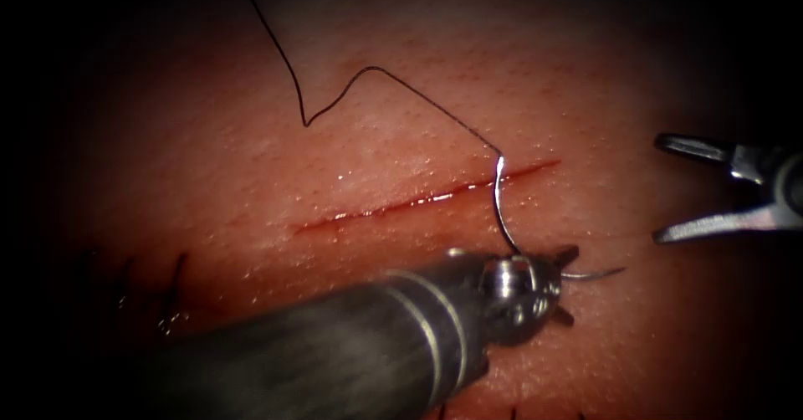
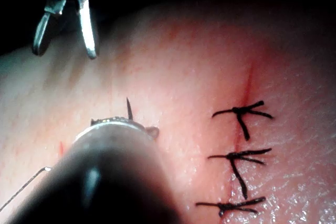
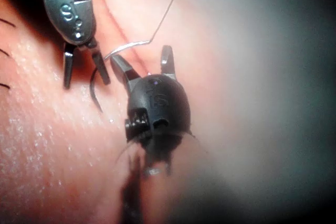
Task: Wound Closure
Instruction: Pick up needle with left jaws, then pass needle to right end-effector
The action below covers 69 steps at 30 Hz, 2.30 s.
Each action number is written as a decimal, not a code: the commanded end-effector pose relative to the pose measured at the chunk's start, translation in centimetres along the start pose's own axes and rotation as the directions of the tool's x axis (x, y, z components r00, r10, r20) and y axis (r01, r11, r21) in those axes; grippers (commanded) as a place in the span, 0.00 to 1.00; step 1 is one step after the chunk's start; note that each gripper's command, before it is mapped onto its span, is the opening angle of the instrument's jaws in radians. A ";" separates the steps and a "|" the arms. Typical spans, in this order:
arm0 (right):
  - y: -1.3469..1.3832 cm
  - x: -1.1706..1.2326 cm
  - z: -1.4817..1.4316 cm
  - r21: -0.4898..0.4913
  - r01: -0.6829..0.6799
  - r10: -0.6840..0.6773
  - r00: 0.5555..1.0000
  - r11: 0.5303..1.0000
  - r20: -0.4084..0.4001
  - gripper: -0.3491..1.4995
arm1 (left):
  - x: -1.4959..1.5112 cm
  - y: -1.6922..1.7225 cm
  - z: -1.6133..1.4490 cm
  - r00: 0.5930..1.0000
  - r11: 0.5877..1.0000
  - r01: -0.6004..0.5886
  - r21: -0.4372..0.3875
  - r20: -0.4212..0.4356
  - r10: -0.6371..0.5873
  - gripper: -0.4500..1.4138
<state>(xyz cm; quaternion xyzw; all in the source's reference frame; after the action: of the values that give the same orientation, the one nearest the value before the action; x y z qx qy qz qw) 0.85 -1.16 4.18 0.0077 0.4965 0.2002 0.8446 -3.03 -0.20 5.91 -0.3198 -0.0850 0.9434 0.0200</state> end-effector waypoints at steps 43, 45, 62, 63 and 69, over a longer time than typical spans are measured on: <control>-0.16 0.12 0.65 0.070 -0.413 0.418 0.903 0.908 -0.099 0.62 | -1.19 -0.23 -1.47 0.819 0.961 -0.270 0.055 -0.511 0.260 0.00; -0.14 0.12 0.69 0.104 -0.495 0.505 0.855 0.863 -0.119 0.59 | -1.24 -0.26 -1.52 0.779 0.950 -0.303 0.077 -0.554 0.294 0.00; -0.33 0.34 1.43 0.404 -0.843 0.927 0.373 0.354 -0.033 0.82 | -1.32 -0.25 -1.57 0.483 0.801 -0.490 0.343 -0.659 0.577 0.00; -0.34 0.35 1.45 0.408 -0.842 0.927 0.374 0.354 -0.032 0.82 | -1.33 -0.25 -1.58 0.477 0.798 -0.489 0.351 -0.659 0.582 0.00; -0.37 0.38 1.57 0.428 -0.855 0.947 0.321 0.295 -0.011 0.83 | -1.32 -0.24 -1.67 0.431 0.763 -0.502 0.407 -0.647 0.629 0.00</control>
<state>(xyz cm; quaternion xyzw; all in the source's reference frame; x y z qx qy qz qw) 2.37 -1.14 4.54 0.4103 0.5344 0.5544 0.4887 -0.92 0.11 5.38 -0.6890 0.1166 0.6734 -0.2412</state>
